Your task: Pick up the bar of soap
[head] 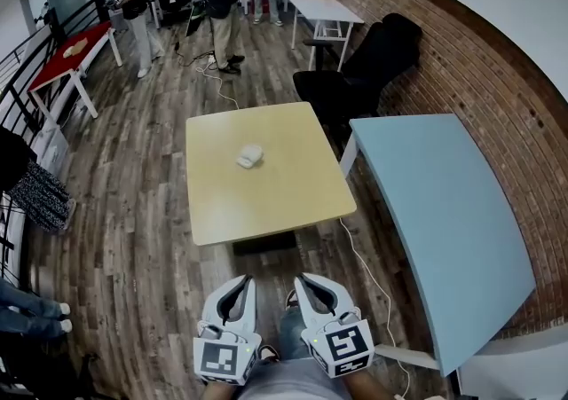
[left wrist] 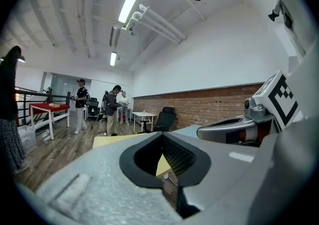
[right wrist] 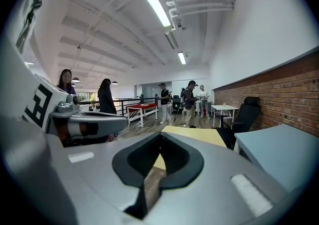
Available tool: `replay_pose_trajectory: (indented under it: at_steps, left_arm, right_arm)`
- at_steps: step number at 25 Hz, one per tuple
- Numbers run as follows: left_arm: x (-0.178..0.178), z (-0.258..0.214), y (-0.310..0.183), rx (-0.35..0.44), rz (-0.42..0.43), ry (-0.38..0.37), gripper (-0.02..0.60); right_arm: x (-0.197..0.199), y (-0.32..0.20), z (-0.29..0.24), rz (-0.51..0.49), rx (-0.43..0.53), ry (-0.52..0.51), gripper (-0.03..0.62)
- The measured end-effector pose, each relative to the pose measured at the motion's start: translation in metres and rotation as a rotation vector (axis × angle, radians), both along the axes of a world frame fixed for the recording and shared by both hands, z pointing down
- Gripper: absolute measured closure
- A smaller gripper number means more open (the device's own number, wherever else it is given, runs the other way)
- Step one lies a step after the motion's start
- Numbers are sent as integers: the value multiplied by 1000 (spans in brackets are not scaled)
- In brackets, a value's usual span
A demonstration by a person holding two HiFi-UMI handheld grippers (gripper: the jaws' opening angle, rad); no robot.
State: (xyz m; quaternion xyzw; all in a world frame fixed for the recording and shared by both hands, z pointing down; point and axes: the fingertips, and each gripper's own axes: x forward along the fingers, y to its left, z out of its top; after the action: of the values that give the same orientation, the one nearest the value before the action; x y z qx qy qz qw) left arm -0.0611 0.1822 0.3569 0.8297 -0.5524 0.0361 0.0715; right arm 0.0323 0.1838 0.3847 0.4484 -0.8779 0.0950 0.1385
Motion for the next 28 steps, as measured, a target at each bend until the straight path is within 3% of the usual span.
replay_pose_trajectory:
  at_steps: [17, 28]
  left_arm:
    - [44, 19, -176, -39, -39, -40, 580]
    - [25, 25, -233, -53, -97, -90, 580]
  right_arm:
    - [43, -177, 26, -86, -49, -14, 591]
    - [43, -234, 35, -113, -76, -57, 591]
